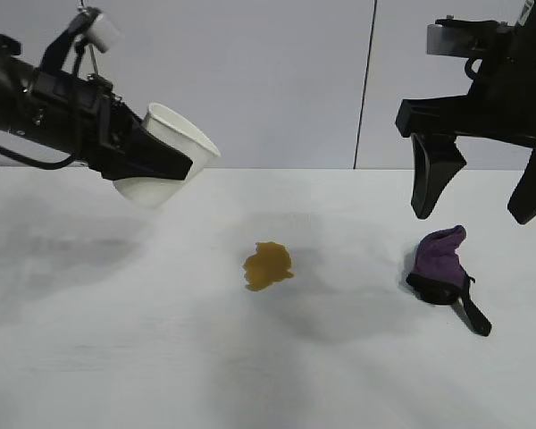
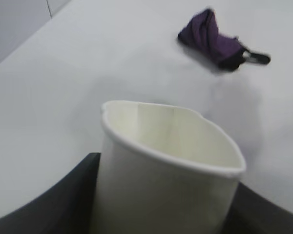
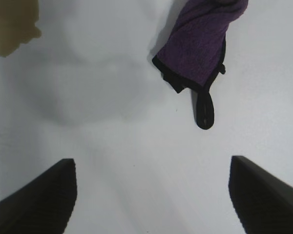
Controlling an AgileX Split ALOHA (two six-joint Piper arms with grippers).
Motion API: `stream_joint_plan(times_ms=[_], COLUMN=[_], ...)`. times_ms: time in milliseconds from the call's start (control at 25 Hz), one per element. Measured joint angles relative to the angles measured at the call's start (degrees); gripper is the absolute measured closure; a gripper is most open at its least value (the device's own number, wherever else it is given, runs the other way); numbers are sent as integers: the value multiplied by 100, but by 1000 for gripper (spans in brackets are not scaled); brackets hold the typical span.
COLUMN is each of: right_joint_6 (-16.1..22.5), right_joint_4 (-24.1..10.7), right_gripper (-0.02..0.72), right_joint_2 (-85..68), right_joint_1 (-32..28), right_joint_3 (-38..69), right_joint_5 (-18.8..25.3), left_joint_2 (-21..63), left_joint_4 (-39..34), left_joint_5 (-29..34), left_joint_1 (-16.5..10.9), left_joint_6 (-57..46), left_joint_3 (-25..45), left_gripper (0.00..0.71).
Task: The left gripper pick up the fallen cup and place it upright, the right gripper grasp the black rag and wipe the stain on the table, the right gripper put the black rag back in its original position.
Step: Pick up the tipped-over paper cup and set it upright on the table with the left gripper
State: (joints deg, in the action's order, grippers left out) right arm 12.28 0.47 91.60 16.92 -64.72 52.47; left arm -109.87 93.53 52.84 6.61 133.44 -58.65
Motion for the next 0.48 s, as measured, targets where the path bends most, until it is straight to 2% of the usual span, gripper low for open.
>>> stream_joint_plan(times_ms=[80, 240, 480], right_joint_6=[0, 0, 0], right_joint_4=[0, 0, 0], right_gripper=[115, 115, 115], right_joint_2=[0, 0, 0], right_joint_1=[0, 0, 0], right_joint_3=[0, 0, 0], right_joint_5=[0, 0, 6], left_joint_2=[0, -271, -1153], left_joint_4=[217, 309, 366], left_joint_5=[448, 1229, 1272], left_joint_1=[-140, -169, -175], left_joint_6=[834, 1675, 1982], left_joint_3=[344, 614, 614], left_gripper=[317, 317, 317])
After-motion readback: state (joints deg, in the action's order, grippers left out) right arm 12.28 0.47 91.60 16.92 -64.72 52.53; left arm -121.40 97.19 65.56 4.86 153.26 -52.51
